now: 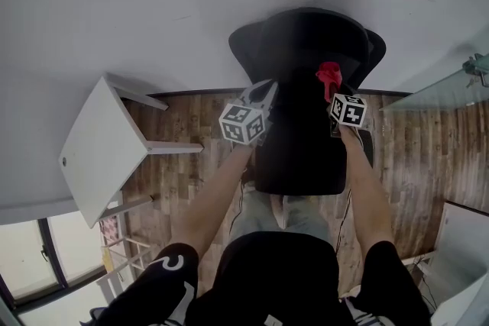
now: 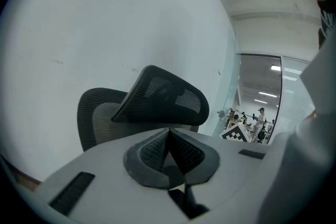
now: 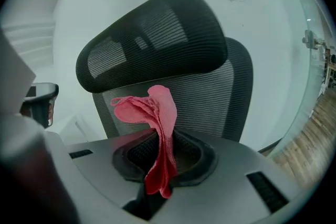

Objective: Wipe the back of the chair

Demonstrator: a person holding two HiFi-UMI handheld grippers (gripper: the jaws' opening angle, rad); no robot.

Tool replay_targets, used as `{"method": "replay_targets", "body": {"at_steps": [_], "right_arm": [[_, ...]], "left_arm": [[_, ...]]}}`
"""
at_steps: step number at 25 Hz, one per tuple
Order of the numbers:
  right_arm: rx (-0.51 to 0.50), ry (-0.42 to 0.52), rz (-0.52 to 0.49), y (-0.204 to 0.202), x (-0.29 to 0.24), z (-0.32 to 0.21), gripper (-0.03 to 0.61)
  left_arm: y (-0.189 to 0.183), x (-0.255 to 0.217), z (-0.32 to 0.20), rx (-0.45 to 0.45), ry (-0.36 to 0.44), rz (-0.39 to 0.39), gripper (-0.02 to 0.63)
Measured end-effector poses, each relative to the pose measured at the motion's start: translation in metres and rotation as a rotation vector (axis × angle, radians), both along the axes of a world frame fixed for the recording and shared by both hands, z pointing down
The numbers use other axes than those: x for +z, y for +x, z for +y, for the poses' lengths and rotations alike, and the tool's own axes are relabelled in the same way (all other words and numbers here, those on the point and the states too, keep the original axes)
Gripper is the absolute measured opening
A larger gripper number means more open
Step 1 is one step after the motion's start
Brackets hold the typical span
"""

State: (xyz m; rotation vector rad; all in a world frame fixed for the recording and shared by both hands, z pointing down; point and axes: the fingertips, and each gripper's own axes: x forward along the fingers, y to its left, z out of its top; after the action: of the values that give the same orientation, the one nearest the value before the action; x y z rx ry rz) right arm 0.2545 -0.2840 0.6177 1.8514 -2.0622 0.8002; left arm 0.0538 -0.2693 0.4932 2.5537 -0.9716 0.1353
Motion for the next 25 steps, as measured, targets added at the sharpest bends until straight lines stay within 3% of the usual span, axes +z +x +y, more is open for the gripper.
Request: {"method": "replay_targets", "body": {"at_steps": [18, 25], "right_arm": [[-0.168, -0.019, -0.054, -0.203, 0.014, -0.049, 0.074], [-0.164, -0.022, -0.071, -0.249, 0.027, -0.062, 0.074]], "left_arm": [[-0.162, 0.022, -0.017, -0.085, -0.054, -0.061, 0.023], [-0.204, 0.039, -0.03, -0.065, -0.066, -0.077, 0.025]]}}
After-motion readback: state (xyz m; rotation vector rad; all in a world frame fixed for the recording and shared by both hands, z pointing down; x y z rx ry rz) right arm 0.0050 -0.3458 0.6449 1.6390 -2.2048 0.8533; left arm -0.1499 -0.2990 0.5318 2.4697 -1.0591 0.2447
